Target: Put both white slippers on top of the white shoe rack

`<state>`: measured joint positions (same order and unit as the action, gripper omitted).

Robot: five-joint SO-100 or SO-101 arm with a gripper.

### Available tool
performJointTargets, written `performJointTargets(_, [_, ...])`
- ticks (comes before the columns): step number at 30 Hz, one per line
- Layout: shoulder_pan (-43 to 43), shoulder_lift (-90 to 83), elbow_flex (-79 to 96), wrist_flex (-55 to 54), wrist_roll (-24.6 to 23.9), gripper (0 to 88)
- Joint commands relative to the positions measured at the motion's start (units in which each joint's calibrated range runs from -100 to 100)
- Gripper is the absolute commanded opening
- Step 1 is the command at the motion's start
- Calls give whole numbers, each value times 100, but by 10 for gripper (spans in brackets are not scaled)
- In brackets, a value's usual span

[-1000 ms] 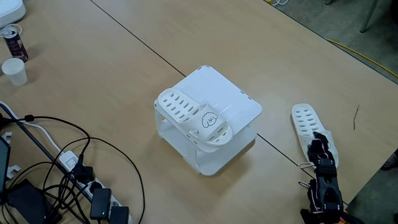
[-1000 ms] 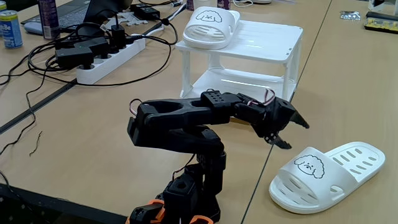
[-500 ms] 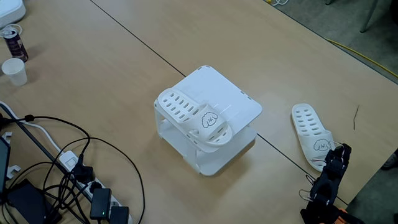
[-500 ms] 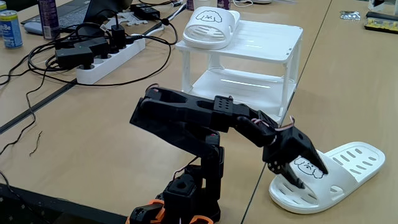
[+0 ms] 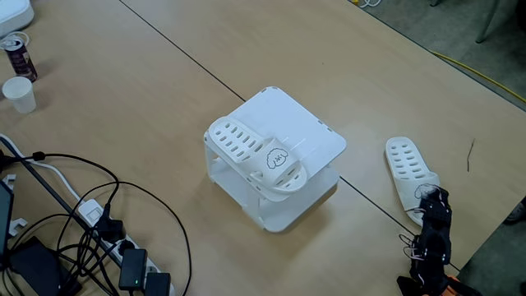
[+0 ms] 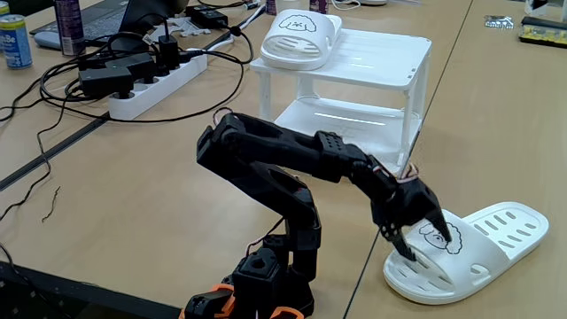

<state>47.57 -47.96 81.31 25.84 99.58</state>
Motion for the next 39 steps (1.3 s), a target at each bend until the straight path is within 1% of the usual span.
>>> performJointTargets(1, [-275,-21,-531,-21,42,234])
performJointTargets(7, [-530,-4,-576,-30,42,232])
performJointTargets(13, [-1007,-13,-576,-30,42,232])
performJointTargets(21, [-1278,-30,-585,-38,42,232])
performJointTargets(27, [-1648,-30,-549,-297,42,232])
performJointTargets(31, [-1870,4,-567,-763,42,232])
performJointTargets(34, [-1911,29,-585,-918,42,232])
performJointTargets(39, [-1673,-21,-350,-918,42,232])
